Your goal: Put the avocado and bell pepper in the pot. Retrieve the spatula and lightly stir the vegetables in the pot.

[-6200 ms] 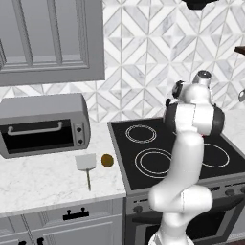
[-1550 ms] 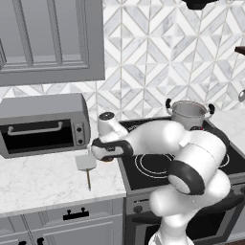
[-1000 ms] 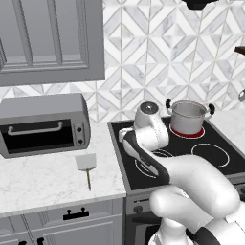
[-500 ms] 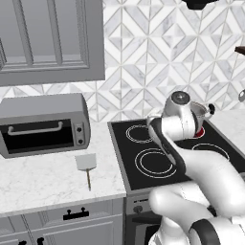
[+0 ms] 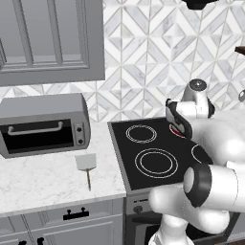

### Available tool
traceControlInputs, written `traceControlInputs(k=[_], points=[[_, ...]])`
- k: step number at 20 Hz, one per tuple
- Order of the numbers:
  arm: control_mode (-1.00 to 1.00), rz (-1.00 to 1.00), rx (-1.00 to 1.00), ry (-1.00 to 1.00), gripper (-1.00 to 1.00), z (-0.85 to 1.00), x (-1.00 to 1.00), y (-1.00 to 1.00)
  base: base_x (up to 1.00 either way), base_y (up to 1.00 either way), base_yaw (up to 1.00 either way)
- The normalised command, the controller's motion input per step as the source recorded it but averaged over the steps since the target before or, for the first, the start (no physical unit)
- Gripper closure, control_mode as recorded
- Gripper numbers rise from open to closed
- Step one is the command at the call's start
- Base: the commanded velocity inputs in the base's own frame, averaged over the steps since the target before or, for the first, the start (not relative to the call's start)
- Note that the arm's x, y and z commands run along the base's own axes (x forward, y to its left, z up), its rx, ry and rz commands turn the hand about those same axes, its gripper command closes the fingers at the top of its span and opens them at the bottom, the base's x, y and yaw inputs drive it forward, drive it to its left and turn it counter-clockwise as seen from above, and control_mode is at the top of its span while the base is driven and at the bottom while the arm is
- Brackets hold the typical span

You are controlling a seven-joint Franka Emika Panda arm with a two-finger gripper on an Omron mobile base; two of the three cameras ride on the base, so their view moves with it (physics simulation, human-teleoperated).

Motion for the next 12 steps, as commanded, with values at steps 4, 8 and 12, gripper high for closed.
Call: traceControlInputs(k=[4, 8, 12], points=[[-1.00, -0.01, 0.03, 0.00, 1.00, -0.02, 0.76, -0.83, 0.00, 0.00, 0.00], [-1.00, 0.00, 0.00, 0.00, 1.00, -0.11, 0.74, -0.61, 0.00, 0.00, 0.00], [-1.00, 0.00, 0.00, 0.00, 1.00, -0.27, 0.69, -0.51, 0.00, 0.00, 0.00]])
